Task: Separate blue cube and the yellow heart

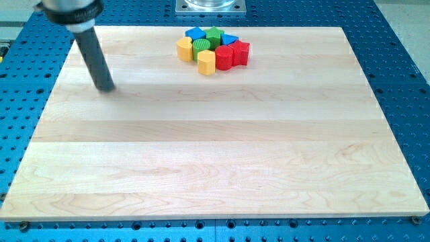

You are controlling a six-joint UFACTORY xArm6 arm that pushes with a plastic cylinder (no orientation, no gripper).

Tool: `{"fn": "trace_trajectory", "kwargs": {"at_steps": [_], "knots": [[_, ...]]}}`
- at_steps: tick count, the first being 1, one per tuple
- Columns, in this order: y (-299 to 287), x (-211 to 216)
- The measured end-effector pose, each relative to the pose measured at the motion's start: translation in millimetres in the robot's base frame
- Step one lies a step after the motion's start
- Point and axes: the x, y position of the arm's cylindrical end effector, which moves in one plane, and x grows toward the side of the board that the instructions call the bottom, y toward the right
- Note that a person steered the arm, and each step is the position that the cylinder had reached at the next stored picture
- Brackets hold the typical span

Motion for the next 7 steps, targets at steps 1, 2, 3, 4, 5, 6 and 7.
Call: {"fn": "trace_trajectory", "kwargs": {"at_steps": [1, 2, 3, 4, 5, 6, 7], "knots": [[43, -90], [99, -151], [130, -150], [193, -133], [195, -96], [133, -80], [122, -89]]}}
